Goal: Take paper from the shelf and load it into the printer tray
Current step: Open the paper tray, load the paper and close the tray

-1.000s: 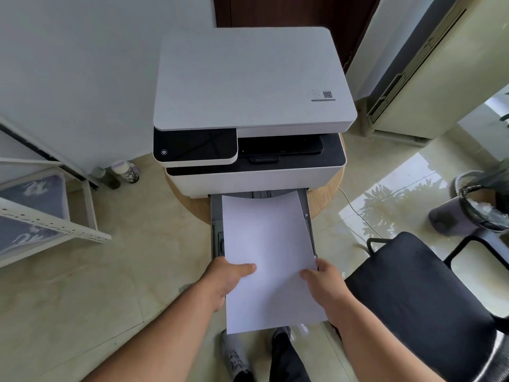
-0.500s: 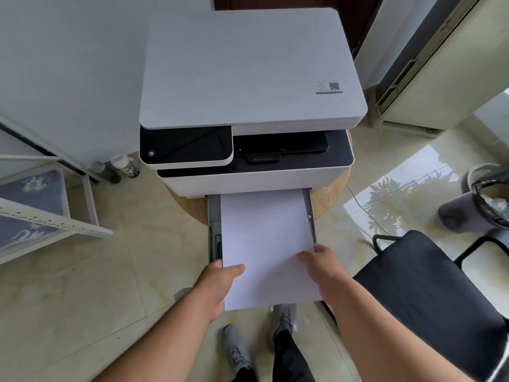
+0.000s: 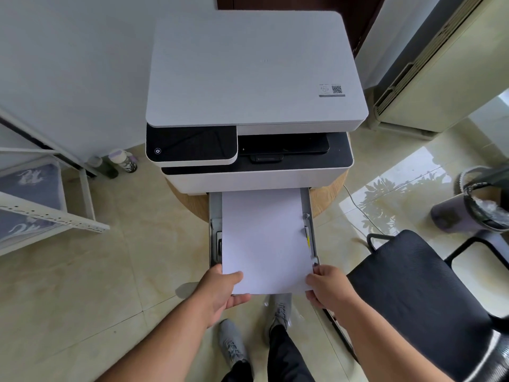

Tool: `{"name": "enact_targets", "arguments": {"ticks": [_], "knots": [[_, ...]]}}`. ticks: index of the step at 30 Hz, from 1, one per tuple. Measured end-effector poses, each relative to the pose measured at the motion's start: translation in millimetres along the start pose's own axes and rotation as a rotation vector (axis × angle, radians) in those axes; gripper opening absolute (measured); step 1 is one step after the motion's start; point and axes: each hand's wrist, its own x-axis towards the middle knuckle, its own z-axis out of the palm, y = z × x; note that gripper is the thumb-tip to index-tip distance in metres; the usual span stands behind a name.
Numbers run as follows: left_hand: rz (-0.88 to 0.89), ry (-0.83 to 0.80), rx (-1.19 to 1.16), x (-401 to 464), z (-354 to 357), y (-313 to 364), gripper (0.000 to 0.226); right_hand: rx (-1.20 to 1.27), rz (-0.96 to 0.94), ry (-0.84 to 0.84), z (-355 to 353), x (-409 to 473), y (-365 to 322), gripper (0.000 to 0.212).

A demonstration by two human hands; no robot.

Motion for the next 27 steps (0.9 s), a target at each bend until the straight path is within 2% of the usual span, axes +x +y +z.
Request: {"name": "enact_targets", "arguments": {"ticks": [2, 7, 11, 16, 24, 27], "knots": [[0.005, 0.005, -0.002, 0.7, -0.7, -2.1, 0.025, -0.044, -0.025, 0.04, 1.8, 2.2, 0.4, 0.019], [0.044, 0.092, 0.077, 0.8, -8.7, -1.5, 0.023, 0.031, -0.003, 0.075, 5.3, 12.5, 0.1, 0.018], [0.081, 0.132, 0.219, -0.9, -13.0, 3.2, 0.029, 0.068, -0.011, 0.101, 4.8, 17.5, -0.8, 0.02], [0.172, 0.17, 0.409, -1.0, -13.2, 9.7, 0.023, 0.093, -0.024, 0.121, 5.7, 26.6, -6.5, 0.017], [0.209, 0.256, 0.426, 7.9, -8.7, 11.3, 0.009, 0.167, -0.022, 0.117, 7.2, 35.2, -17.6, 0.016], [0.207, 0.287, 0.409, 10.1, -8.3, 6.7, 0.016, 0.206, -0.006, 0.12, 7.8, 35.2, -14.5, 0.018]]}}
